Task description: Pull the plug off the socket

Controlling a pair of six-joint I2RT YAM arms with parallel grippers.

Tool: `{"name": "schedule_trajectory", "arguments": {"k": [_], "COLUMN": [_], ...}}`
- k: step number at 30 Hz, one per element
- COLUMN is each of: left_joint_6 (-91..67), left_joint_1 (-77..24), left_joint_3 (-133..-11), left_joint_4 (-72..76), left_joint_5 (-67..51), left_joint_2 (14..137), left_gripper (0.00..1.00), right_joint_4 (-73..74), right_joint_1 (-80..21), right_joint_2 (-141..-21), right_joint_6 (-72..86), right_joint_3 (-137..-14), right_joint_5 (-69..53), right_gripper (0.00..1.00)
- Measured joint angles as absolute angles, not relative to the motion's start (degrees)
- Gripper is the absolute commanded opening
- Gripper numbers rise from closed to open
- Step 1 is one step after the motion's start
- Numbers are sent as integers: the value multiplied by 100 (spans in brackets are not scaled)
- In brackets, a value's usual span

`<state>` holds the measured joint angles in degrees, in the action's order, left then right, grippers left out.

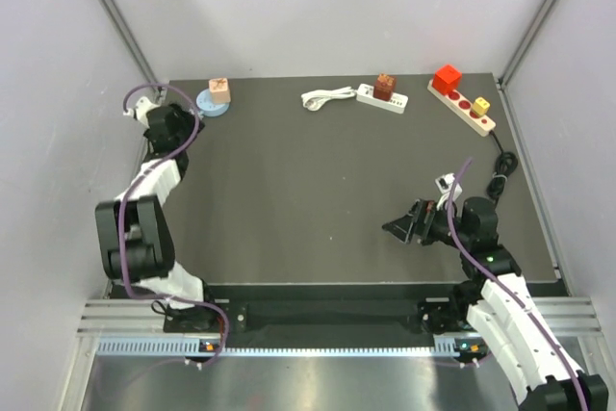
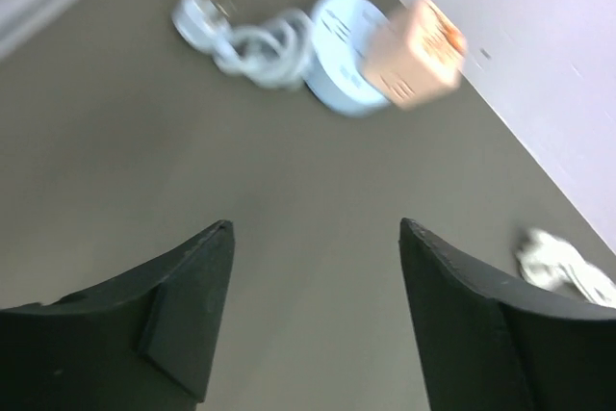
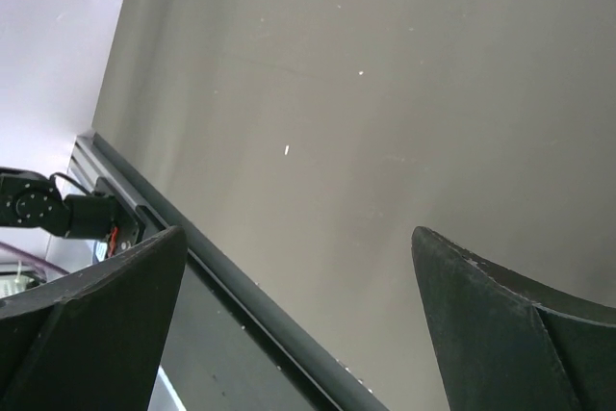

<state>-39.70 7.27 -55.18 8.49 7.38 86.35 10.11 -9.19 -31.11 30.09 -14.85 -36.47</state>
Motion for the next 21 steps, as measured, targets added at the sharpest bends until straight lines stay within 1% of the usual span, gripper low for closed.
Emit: {"name": "schedule_trajectory", "arguments": {"k": [1, 2, 3, 5, 9, 21], "left_joint_6": [-3892, -3833, -3789, -3741, -3767, -4412], "left_joint_1": [873, 1039, 1170, 1389, 1662, 1623], "left_joint_3": [-5640, -5765, -5865, -6045, -6418, -7719], "left_joint_4": [1011, 1173, 1308, 1575, 1973, 2694], "left_joint_5": [694, 607, 497, 244, -231, -897], "left_joint_2": [8917, 9205, 9432, 9872, 10628, 12195], "left_gripper": [68, 60, 59, 57, 58, 53], "right_joint_4": [1044, 1083, 1122, 1216, 1332, 1444], "right_joint_1": [-919, -919, -919, -919, -919, -919], "right_joint_2": [-3092, -3070, -3059, -3033, -3020, -3118], "right_joint_6": [2998, 2980, 2958, 2906, 2801, 2738], "right_joint_3": [-1520, -1559, -1601, -1695, -1828, -1855], "right_joint_5": [-3660, -3673, -3680, -3697, -3719, -3701], "right_gripper": [100, 100, 100, 100, 100, 100]}}
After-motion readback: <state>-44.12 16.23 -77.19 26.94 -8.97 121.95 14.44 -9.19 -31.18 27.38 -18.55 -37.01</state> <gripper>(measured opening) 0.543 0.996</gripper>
